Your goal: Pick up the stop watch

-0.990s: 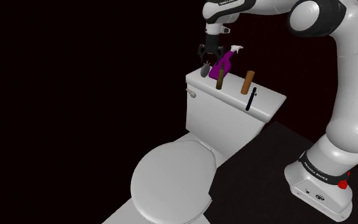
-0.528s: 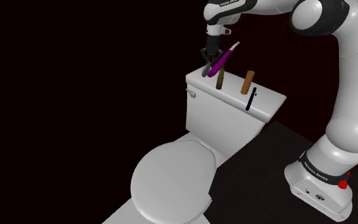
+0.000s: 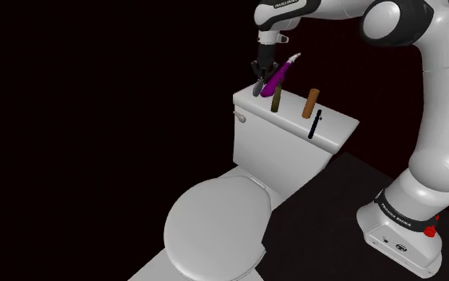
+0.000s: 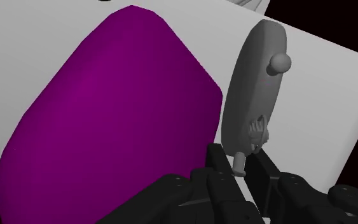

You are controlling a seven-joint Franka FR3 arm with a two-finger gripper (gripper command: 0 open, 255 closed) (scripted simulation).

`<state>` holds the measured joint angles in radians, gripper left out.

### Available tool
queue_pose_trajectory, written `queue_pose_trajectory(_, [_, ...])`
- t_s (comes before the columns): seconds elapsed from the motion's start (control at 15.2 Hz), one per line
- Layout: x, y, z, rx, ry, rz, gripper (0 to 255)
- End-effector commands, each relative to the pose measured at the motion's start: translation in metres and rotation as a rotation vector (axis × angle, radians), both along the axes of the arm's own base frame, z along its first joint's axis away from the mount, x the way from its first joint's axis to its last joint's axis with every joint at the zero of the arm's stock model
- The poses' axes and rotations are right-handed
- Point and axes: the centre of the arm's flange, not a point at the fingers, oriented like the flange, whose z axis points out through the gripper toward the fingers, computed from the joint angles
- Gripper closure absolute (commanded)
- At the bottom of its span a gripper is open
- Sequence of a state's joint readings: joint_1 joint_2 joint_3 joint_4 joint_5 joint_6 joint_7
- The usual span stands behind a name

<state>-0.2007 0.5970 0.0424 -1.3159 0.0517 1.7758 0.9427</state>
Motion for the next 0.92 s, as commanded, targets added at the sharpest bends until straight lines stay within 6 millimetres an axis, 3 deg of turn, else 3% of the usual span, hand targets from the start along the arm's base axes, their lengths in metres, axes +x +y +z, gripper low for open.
queue_pose_trajectory(0.0, [0.000, 0.000, 0.007, 0.001, 0.007, 0.001, 255])
queue_pose_trajectory(0.73, [0.000, 0.000, 0.065, 0.001, 0.007, 0.001, 255])
queue_pose_trajectory(0.86, [0.000, 0.000, 0.065, 0.001, 0.007, 0.001, 255])
